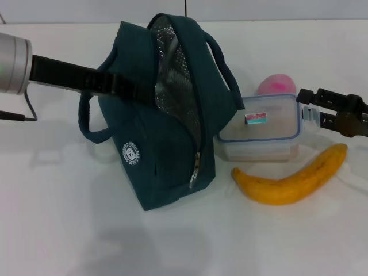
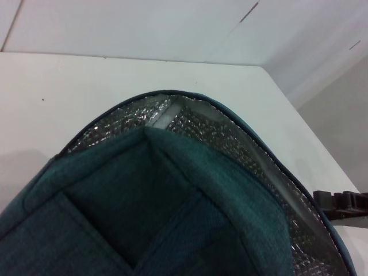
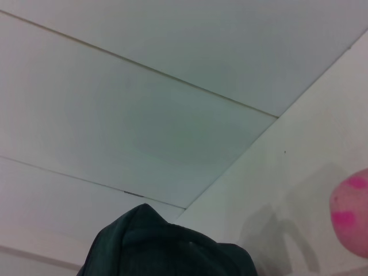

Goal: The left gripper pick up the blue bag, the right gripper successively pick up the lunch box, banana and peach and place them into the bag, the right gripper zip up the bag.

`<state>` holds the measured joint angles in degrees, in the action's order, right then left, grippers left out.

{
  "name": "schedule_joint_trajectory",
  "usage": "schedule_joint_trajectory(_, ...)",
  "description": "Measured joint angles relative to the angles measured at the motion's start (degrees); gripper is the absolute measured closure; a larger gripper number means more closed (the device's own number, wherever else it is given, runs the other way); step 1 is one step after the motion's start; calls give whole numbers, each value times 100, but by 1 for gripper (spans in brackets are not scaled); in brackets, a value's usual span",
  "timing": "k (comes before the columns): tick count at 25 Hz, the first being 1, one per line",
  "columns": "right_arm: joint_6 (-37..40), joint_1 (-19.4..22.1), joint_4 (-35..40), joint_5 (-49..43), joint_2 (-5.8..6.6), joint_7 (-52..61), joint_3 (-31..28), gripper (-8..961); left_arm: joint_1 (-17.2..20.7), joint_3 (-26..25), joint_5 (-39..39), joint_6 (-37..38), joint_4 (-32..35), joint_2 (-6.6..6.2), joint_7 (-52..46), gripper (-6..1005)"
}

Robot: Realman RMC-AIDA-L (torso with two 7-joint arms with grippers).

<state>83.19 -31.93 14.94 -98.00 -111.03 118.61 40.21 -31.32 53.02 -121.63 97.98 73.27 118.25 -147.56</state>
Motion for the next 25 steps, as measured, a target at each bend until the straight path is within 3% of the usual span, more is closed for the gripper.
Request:
schedule_joint_trajectory(7, -65, 18, 0, -10, 2, 52, 110, 222, 30, 6, 0, 0, -6, 12, 27, 967)
schedule_joint_trajectory(10, -82, 15, 0, -59, 3, 54, 135, 385, 33, 6, 8, 0, -13, 21, 56, 967)
schedule_joint_trajectory(25, -489, 39, 0, -385, 10, 135, 149, 378, -14, -10, 18, -16, -164, 31, 142, 967)
